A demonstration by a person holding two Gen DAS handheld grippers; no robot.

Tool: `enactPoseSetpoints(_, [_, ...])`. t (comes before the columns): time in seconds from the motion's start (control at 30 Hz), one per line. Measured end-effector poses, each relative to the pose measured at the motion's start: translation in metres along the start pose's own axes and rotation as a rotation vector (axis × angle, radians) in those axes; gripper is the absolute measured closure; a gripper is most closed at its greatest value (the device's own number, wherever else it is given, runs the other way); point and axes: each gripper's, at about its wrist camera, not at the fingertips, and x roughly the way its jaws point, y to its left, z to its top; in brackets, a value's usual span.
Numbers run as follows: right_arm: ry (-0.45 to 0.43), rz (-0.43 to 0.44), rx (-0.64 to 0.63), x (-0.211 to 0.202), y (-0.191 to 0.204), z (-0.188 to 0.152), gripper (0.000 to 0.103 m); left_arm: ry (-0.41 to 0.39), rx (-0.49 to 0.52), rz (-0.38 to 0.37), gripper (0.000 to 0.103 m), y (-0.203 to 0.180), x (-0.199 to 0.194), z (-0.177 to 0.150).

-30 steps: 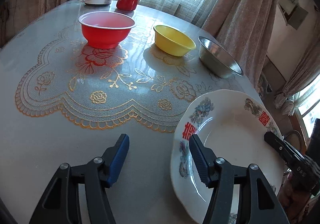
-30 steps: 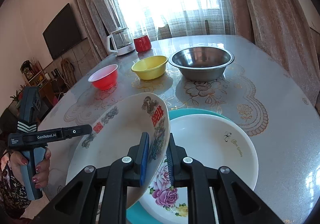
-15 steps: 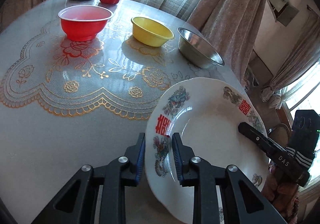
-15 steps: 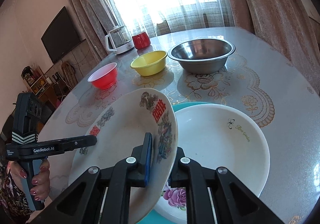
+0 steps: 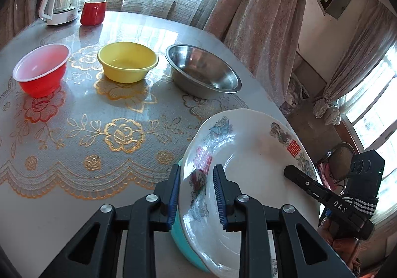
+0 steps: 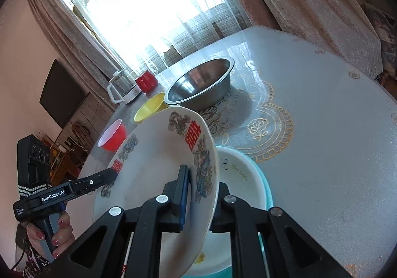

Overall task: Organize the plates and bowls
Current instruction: 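Lower the dragon-print plate onto the floral dish stack with the right gripper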

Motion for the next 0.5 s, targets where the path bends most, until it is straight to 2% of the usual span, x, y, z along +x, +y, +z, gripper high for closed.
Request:
enactPoseSetpoints(0.17, [0.006,-0.057,0.025,-0.001,-0.027,0.0,0.089,0.042,-0.007,-0.003,0.077,-0.014,0.028,0.0])
enactPoseSetpoints(0.3, [-0.012,-0.064,0.043,-0.001,-0.038,-0.003,0.089,0.08,-0.027,-0.003,0.078,-0.016,0.043,-0.006])
enactPoseSetpoints(0.4, [-0.024,-0.068,0.041,-0.002,-0.042,-0.006,0.088,0.058,-0.007,0.022,0.077,-0.022,0.04,-0.009])
enactPoseSetpoints(0.5, [-0.02,-0.078,0.043,0.0,-0.041,-0.008,0.088,0.051,-0.04,0.01,0.077,-0.017,0.036,-0.01])
